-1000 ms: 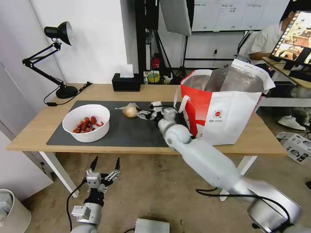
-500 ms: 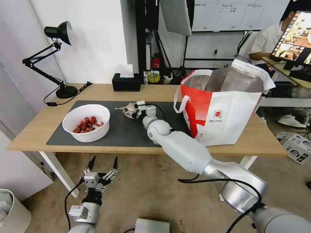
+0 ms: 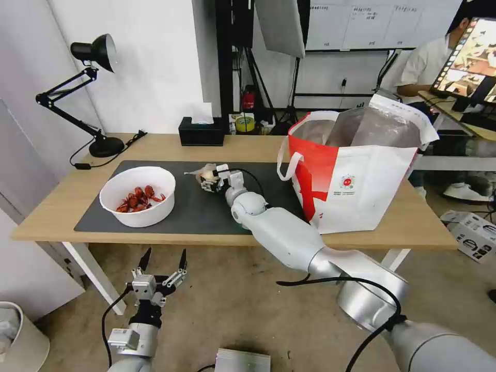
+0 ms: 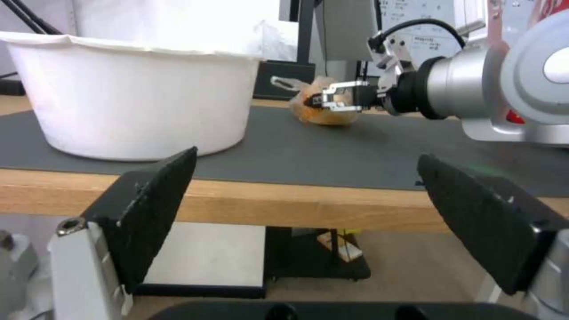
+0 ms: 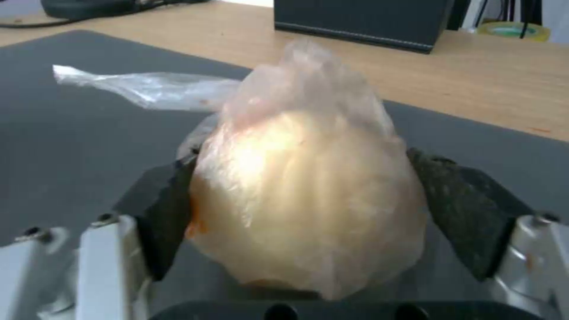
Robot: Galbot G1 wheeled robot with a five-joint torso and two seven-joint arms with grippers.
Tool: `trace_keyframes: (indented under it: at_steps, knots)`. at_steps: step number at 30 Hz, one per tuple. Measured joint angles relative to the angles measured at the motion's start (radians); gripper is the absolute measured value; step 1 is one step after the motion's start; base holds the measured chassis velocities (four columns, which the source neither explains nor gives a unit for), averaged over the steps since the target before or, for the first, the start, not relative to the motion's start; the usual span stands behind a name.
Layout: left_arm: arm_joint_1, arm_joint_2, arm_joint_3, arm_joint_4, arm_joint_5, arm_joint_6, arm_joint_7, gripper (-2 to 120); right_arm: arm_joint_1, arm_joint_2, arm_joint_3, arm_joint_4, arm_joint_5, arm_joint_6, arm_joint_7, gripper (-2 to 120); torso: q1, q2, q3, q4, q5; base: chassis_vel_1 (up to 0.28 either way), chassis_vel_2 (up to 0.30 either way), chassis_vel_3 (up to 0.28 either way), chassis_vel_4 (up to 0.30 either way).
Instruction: Pick up the trash from the table and place it into the takeout bag.
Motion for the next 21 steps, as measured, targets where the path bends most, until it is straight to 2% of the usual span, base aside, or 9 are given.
trace_keyframes:
  at_steps: [3, 5, 6, 9, 10, 13, 15, 18, 21]
  knots:
    - [-0.002, -0.001, 0.002, 0.001, 0.000, -0.001, 0.000, 100, 0.001, 0.000, -0.009, -0.006, 0.000, 0.001, -0.010, 76, 0.000, 0.000, 0.000, 0.0000, 0.0000, 0.000, 0.000, 0.000, 0.000]
    - [-0.004, -0.002, 0.005, 0.003, 0.000, -0.001, 0.000, 100, 0.001, -0.001, -0.012, -0.011, 0.001, 0.002, -0.015, 66, 0.000, 0.000, 0.000, 0.0000, 0.0000, 0.000, 0.000, 0.000, 0.000]
    - [-0.004, -0.002, 0.005, 0.003, 0.000, -0.001, 0.000, 100, 0.001, -0.001, -0.012, -0.011, 0.001, 0.002, -0.015, 66, 0.000, 0.000, 0.000, 0.0000, 0.0000, 0.000, 0.000, 0.000, 0.000]
    - [-0.005, -0.003, 0.005, 0.007, 0.000, -0.001, 0.000, 100, -0.005, -0.002, -0.013, -0.015, 0.001, 0.004, -0.021, 51, 0.000, 0.000, 0.000, -0.0001, 0.0001, 0.000, 0.000, 0.000, 0.000]
    - [-0.005, -0.003, 0.005, 0.007, 0.000, -0.001, 0.000, 100, -0.005, -0.002, -0.013, -0.015, 0.001, 0.004, -0.021, 51, 0.000, 0.000, 0.000, -0.0001, 0.0001, 0.000, 0.000, 0.000, 0.000]
    - [-0.004, -0.002, 0.004, 0.011, 0.000, -0.005, 0.000, 100, -0.008, -0.002, -0.013, -0.016, 0.000, 0.004, -0.022, 36, 0.000, 0.000, 0.000, 0.0000, 0.0001, 0.000, 0.000, 0.000, 0.000]
    - [-0.004, -0.002, 0.004, 0.012, 0.000, -0.006, 0.000, 100, -0.009, -0.002, -0.013, -0.016, 0.000, 0.004, -0.022, 33, 0.000, 0.000, 0.000, -0.0001, 0.0001, 0.000, 0.000, 0.000, 0.000]
    - [-0.004, -0.002, 0.004, 0.013, 0.000, -0.008, 0.000, 100, -0.010, -0.003, -0.013, -0.015, 0.000, 0.003, -0.022, 18, 0.000, 0.000, 0.000, -0.0001, 0.0001, 0.000, 0.000, 0.000, 0.000]
    - [-0.004, -0.001, 0.003, 0.014, 0.000, -0.009, 0.000, 100, -0.013, -0.004, -0.011, -0.011, 0.001, 0.003, -0.019, 10, 0.000, 0.000, 0.000, -0.0001, 0.0001, 0.000, 0.000, 0.000, 0.000]
